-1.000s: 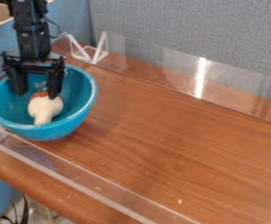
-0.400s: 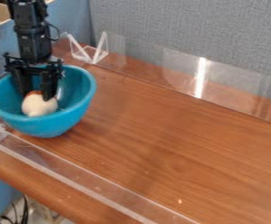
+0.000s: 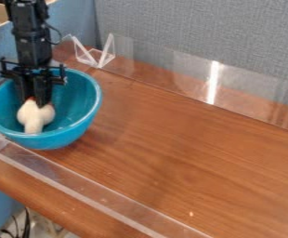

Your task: Remove the mushroom from inside the blue bowl and put it on the table

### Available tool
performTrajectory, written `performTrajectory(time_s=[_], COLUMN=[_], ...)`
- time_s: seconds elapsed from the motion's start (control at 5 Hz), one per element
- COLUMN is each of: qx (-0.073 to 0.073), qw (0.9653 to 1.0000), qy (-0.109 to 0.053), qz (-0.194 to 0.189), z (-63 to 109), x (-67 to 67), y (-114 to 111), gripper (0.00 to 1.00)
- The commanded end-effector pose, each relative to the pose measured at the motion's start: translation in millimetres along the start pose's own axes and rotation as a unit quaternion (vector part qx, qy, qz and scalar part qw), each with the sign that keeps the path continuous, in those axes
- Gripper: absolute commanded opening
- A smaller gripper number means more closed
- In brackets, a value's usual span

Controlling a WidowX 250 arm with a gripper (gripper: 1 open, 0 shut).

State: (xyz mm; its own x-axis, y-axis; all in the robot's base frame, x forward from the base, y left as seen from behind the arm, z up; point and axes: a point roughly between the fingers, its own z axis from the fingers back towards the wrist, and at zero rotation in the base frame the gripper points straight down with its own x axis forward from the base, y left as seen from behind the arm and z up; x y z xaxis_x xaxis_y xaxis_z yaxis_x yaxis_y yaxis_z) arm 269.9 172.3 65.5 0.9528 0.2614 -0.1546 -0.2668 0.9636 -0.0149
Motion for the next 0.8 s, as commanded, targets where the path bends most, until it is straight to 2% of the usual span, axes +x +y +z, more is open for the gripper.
performTrajectory(time_s=[0.0, 0.4, 0.6], qx=[0.014, 0.023, 0.027], qw=[0.9983, 0.9920, 0.9876], qy=[-0.044, -0.061, -0.072], qz=[-0.035, -0.108, -0.137], z=[29.1, 39.7, 47.9], x=[-2.3, -0.1, 2.1], y=[9, 18, 21], gripper=[0.00, 0.00, 0.00])
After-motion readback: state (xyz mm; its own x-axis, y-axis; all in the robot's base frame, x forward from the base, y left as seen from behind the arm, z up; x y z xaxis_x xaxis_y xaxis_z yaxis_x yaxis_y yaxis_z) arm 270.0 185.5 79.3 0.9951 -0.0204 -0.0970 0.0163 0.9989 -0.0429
